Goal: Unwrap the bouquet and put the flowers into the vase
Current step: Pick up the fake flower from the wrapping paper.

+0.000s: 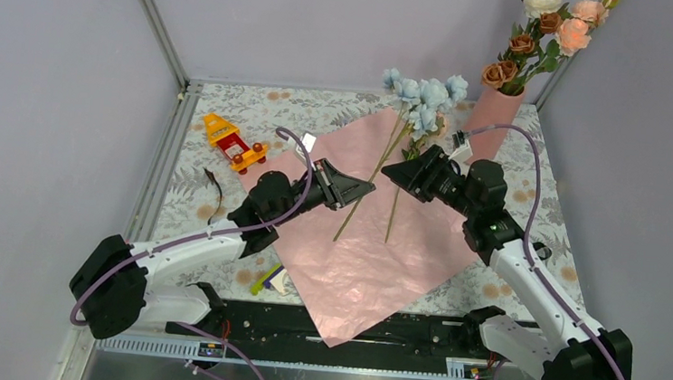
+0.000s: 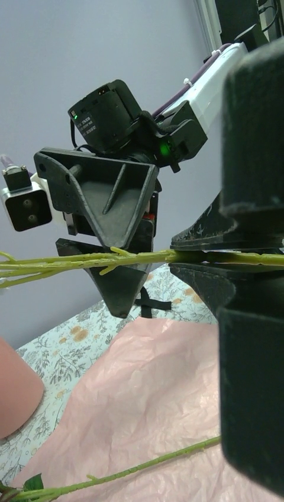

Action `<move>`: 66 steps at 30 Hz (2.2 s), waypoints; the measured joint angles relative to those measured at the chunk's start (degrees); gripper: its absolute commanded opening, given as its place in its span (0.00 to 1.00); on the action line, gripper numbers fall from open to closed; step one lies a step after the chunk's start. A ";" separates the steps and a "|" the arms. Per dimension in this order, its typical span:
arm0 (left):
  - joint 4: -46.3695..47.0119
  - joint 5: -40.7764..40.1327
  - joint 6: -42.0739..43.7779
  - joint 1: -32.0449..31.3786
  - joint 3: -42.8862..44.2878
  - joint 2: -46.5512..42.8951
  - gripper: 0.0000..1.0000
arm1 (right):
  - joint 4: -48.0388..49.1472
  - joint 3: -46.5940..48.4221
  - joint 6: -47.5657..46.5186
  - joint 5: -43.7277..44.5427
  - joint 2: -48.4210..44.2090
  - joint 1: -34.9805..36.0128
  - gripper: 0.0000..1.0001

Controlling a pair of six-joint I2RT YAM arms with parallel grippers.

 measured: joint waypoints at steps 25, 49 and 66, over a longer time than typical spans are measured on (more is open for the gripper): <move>-0.59 -1.99 0.44 -2.25 -1.49 -1.92 0.00 | -2.19 11.06 -1.36 6.97 7.26 2.10 0.50; -4.79 -2.82 3.89 -3.02 -1.49 -2.12 0.00 | -5.38 12.22 -2.80 8.55 9.51 2.80 0.02; -11.47 0.92 6.38 -1.81 3.61 -1.55 0.76 | -14.19 12.48 -16.11 14.64 0.70 2.97 0.00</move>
